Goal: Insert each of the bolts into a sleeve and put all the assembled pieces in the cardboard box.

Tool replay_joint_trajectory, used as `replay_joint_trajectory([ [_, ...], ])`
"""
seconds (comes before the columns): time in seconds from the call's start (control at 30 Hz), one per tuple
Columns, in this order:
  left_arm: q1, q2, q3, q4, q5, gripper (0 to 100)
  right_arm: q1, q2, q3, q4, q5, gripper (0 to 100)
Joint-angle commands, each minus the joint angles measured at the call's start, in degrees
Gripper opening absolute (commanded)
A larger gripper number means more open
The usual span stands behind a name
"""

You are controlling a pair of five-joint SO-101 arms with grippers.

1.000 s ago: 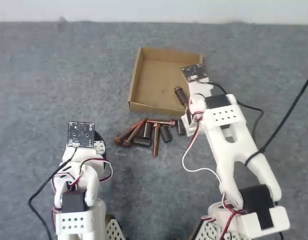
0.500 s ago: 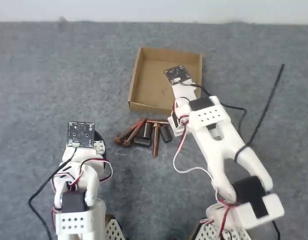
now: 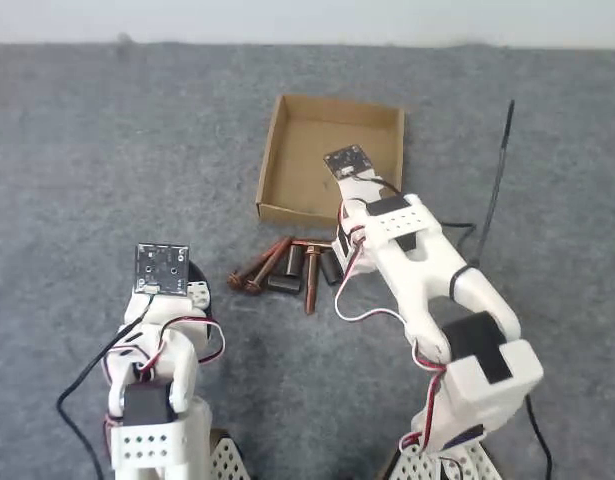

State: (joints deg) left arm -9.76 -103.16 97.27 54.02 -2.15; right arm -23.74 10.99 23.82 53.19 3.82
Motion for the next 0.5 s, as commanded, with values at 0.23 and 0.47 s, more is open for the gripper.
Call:
replay_joint_trajectory([
  [0.23, -0.26, 0.70, -0.66, -1.58, -0.35, 1, -0.40, 7.69, -13.71, 6.37, -0.53, 11.2],
  [0.47, -0.26, 0.70, -0.66, -1.49, -0.35, 1, 1.10, 10.42, -17.14, 12.62, -0.97, 1.0],
])
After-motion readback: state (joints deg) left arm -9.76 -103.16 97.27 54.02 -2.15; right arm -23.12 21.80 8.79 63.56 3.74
